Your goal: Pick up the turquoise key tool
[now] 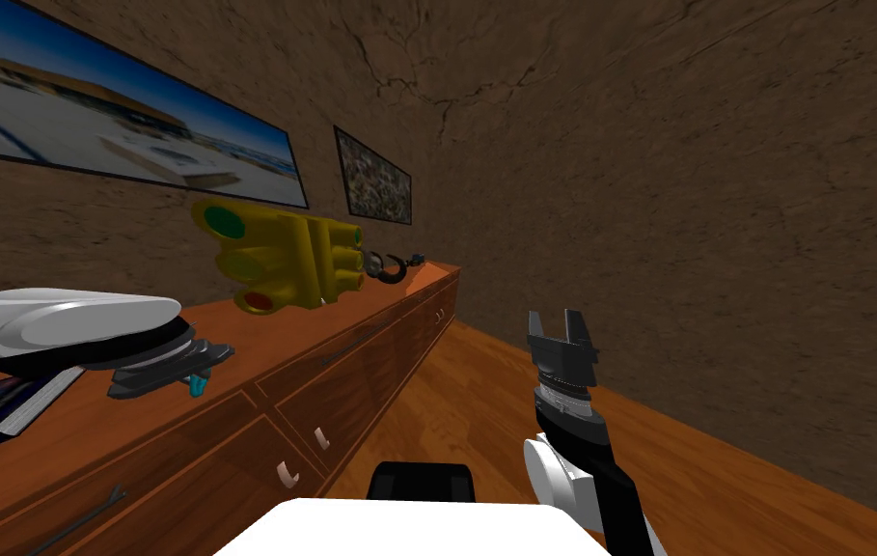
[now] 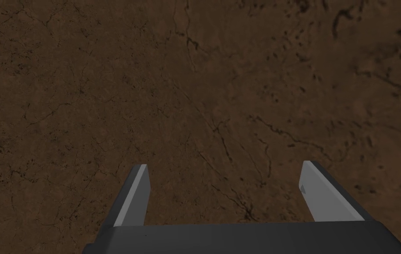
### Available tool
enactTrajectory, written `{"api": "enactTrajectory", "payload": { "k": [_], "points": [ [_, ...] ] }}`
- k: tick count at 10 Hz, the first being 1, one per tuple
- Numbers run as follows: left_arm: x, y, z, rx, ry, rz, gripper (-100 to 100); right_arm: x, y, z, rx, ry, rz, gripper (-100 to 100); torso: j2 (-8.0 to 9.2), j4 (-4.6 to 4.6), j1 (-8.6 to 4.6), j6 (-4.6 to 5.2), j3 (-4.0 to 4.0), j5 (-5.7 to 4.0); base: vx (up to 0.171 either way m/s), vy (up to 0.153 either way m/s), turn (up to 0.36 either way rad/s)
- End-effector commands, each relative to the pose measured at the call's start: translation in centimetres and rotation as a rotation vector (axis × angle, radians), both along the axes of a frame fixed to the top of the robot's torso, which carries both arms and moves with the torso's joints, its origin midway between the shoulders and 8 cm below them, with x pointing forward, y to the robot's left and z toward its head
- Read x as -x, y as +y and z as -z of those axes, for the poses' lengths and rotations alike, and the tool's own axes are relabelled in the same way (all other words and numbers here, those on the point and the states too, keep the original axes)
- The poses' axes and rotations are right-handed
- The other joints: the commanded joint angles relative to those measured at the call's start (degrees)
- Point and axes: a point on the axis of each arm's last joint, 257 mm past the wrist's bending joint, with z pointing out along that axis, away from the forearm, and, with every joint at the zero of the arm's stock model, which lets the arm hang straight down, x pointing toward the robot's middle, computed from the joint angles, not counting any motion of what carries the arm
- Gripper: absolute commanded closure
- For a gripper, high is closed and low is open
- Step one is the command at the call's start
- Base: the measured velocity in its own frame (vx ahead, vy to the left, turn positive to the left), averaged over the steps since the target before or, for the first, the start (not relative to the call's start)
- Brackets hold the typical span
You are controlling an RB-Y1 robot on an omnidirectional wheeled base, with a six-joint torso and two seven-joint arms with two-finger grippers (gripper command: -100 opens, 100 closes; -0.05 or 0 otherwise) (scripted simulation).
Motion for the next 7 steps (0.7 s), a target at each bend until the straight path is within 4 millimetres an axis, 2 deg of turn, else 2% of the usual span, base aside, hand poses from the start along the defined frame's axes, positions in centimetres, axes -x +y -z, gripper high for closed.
{"api": "enactTrajectory", "payload": {
  "k": [1,3,4,5,6,7],
  "points": [
    [0.0,0.0,0.0,0.0,0.0,0.0,100,0.0,0.0,0.0,0.0,0.0,0.0,0,0.0,0.0,0.0,0.0,0.0,0.0,-0.007,0.008,0.011],
    [0.9,0.7,-0.1,-0.016,0.021,-0.007,100,0.0,0.0,0.0,0.0,0.0,0.0,0,0.27,0.32,0.43,0.1,0.29,0.48,0.0,0.0,0.0],
    [0.8,0.7,-0.1,-0.016,0.02,-0.006,0,0.0,0.0,0.0,0.0,0.0,0.0,0,0.3,0.32,0.49,0.09,0.31,0.49,0.0,0.0,0.0],
    [-0.1,-0.7,-1.6,0.005,0.003,0.006,100,0.0,0.0,0.0,0.0,0.0,0.0,0,0.32,0.32,0.52,0.09,0.32,0.5,-0.001,-0.008,0.015],
    [0.4,-0.1,-0.8,-0.005,0.01,0.001,100,0.0,0.0,0.0,0.0,0.0,0.0,0,0.33,0.34,0.44,0.11,0.34,0.45,0.0,0.0,0.0],
    [0.3,-0.2,-0.9,-0.003,0.009,0.003,0,0.0,0.0,0.0,0.0,0.0,0.0,0,0.33,0.33,0.47,0.06,0.33,0.48,0.0,0.0,0.0]
  ]
}}
